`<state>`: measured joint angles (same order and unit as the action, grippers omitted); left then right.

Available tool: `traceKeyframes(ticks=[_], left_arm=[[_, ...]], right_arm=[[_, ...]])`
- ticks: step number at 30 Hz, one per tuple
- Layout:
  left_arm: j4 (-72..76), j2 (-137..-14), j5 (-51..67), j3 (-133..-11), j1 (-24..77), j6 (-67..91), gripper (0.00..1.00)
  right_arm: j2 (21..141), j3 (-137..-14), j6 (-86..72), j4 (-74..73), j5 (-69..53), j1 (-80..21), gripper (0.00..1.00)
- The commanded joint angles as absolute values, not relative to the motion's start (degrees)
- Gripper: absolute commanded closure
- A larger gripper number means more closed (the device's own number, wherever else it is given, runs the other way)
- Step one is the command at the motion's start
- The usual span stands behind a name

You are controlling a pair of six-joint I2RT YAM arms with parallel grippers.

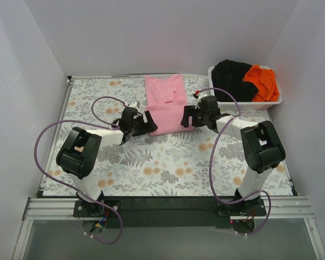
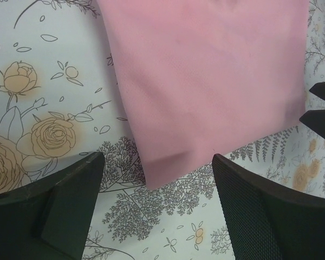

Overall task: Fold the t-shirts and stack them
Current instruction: Fold the tshirt

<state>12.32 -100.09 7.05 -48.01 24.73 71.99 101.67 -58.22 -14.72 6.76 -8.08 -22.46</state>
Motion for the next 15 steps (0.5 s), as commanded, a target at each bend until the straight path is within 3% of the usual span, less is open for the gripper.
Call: traceKeyframes(ticks=[1,15], left_arm=[[11.4,-101.4,6.8,-49.9,25.7,71.7,0.26],[11.2,-101.8,7.2,-49.8,26.5,71.8,0.39]], right_arm=[[102.4,-57.7,-15.6,9.8,-9.2,-21.9,0.25],[104.9,-53.7,-17.2,11.3,-12.8,-21.2,0.36]])
